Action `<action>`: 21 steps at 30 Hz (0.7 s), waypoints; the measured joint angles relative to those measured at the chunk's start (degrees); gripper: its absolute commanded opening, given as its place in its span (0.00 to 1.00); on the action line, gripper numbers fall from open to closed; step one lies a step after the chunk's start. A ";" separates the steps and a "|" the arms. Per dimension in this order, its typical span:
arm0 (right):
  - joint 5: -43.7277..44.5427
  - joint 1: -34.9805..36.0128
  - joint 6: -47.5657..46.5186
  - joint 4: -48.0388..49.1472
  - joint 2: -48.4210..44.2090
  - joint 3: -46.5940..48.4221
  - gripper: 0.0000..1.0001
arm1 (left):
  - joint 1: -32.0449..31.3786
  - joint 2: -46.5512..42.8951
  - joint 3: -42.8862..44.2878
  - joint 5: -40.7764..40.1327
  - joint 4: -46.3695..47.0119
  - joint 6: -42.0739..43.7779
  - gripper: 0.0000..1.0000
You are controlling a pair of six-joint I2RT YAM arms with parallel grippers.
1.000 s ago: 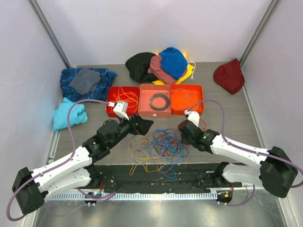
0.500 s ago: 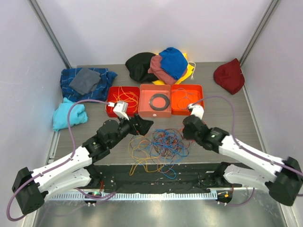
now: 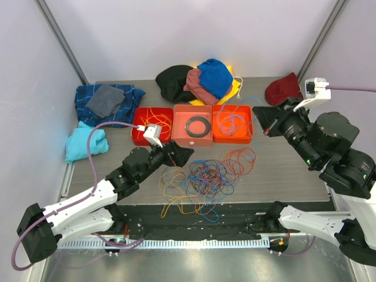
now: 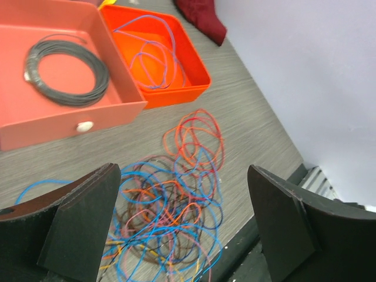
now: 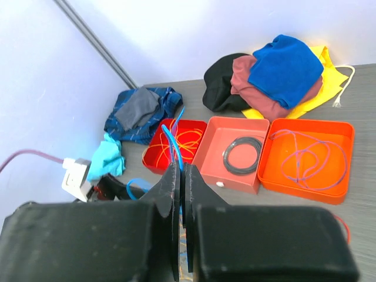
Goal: Untangle the cables
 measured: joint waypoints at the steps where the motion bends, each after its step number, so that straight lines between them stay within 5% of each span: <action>1: -0.31 0.02 -0.42 -0.98 0.39 1.27 0.01 | 0.00 0.46 0.00 0.44 1.11 0.00 1.00; 13: 1.11 0.02 -2.71 -5.53 3.19 4.96 0.01 | -0.02 10.54 0.24 7.30 12.85 -3.58 1.00; 21: 6.16 -5.38 -4.02 -2.27 7.61 -6.03 0.01 | -0.02 -3.74 -1.40 1.77 4.24 -4.02 1.00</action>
